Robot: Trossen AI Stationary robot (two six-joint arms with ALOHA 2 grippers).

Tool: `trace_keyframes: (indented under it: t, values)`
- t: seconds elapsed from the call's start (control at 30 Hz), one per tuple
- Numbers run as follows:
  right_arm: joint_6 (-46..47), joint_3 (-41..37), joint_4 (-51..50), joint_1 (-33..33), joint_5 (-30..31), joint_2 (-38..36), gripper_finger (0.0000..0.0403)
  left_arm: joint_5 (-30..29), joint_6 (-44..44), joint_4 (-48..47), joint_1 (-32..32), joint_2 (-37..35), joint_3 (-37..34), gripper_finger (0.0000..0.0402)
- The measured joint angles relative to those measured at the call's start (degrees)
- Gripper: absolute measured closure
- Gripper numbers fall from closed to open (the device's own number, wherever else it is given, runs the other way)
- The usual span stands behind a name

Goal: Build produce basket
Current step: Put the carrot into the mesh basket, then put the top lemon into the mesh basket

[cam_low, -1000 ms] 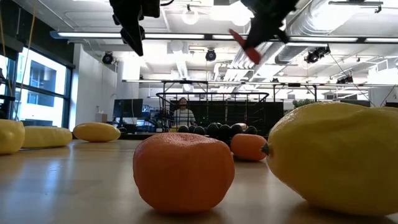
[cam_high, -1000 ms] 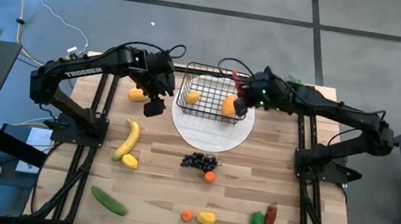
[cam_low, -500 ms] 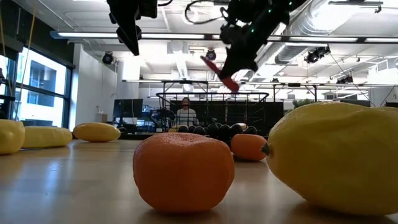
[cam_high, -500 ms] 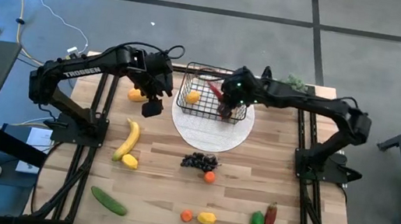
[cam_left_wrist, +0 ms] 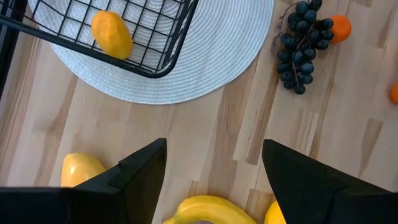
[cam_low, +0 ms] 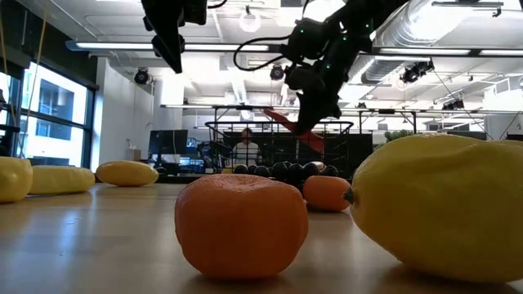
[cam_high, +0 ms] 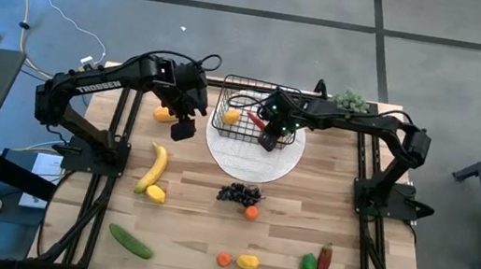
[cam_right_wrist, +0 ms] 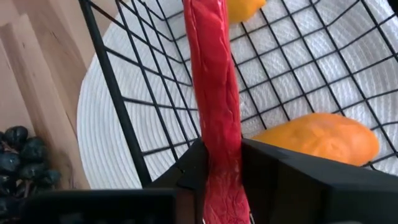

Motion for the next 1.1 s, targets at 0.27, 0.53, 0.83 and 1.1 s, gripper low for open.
trace_keyframes:
  t: [0.27,0.53,0.83,1.1]
  values:
    - [0.04,0.0,-0.28,0.0,-0.18,0.0,0.029,0.0,0.03,0.02,-0.01,0.0,0.0,0.0149]
    - [1.51,0.57,-1.14,0.0,-0.51,0.0,0.0221,0.0,0.63,-0.54,0.0,0.0,0.02,0.0148]
    - [2.8,8.66,-7.43,0.02,0.99,-0.02,0.0213,0.0,-1.02,-2.24,-0.01,0.02,0.02,0.0148]
    - [6.06,14.14,-12.45,0.02,5.73,-0.04,0.0212,0.37,-4.01,-11.64,-1.49,0.02,0.04,0.0148]
